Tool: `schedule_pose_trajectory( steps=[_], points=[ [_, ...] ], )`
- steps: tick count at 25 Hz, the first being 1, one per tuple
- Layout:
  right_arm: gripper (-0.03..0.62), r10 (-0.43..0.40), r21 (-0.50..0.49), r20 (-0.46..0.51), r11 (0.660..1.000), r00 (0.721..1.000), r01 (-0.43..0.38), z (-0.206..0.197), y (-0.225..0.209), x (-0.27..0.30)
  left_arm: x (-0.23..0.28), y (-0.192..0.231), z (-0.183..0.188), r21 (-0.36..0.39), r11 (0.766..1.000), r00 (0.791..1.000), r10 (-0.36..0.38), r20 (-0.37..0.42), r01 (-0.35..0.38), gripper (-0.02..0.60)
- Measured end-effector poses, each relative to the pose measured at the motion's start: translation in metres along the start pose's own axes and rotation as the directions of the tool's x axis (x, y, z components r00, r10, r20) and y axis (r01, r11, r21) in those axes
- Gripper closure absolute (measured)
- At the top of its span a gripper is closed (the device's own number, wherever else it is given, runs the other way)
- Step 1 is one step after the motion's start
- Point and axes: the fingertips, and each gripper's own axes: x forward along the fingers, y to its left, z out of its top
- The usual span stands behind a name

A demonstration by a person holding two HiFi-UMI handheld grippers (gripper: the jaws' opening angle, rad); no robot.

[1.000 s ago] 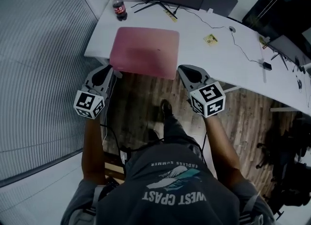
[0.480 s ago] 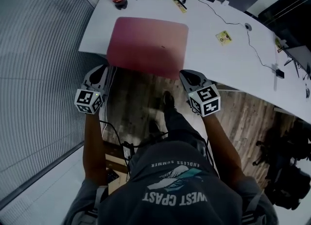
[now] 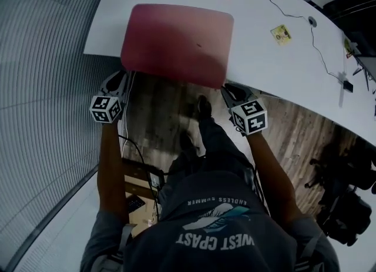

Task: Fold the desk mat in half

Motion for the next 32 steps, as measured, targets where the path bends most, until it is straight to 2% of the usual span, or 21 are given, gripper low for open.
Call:
schedule_pose_trajectory(
  steps=[4,6,8,12,17,23,29,32],
  points=[
    [0.5,-0.002,0.032,-0.051,0.999,0.999,0.004,-0.024,-0.01,0.015,0.016,0.024,-0.033,-0.106,0.994,0.999,0.038,-0.026,-0.041,0.447],
    [0.487,0.001,0.041,-0.08,0.999,0.997,0.002,-0.036,-0.013,0.023,0.023,0.033,-0.047,-0.133,0.99,0.998,0.044,-0.04,-0.049,0.413],
    [0.464,0.006,0.048,-0.111,0.999,0.994,-0.001,-0.047,-0.015,0.032,0.032,0.04,-0.061,-0.139,0.989,0.998,0.04,-0.058,-0.048,0.384],
    [0.413,0.014,0.07,-0.165,0.998,0.986,-0.002,-0.065,-0.018,0.048,0.053,0.047,-0.081,-0.139,0.99,0.996,0.015,-0.09,-0.027,0.281],
    [0.367,0.033,0.08,-0.21,0.997,0.977,-0.017,-0.086,-0.018,0.067,0.072,0.049,-0.102,-0.129,0.992,0.991,-0.033,-0.133,0.016,0.206],
    [0.352,0.046,0.081,-0.231,0.996,0.972,-0.028,-0.1,-0.021,0.085,0.086,0.049,-0.117,-0.125,0.991,0.983,-0.078,-0.165,0.057,0.184],
    [0.356,0.044,0.057,-0.21,0.998,0.977,-0.032,-0.098,-0.021,0.092,0.091,0.052,-0.122,-0.135,0.989,0.982,-0.078,-0.171,0.055,0.187],
    [0.385,0.042,0.028,-0.209,0.999,0.977,-0.037,-0.095,-0.021,0.091,0.096,0.046,-0.122,-0.134,0.989,0.984,-0.084,-0.156,0.063,0.239]
  ],
)
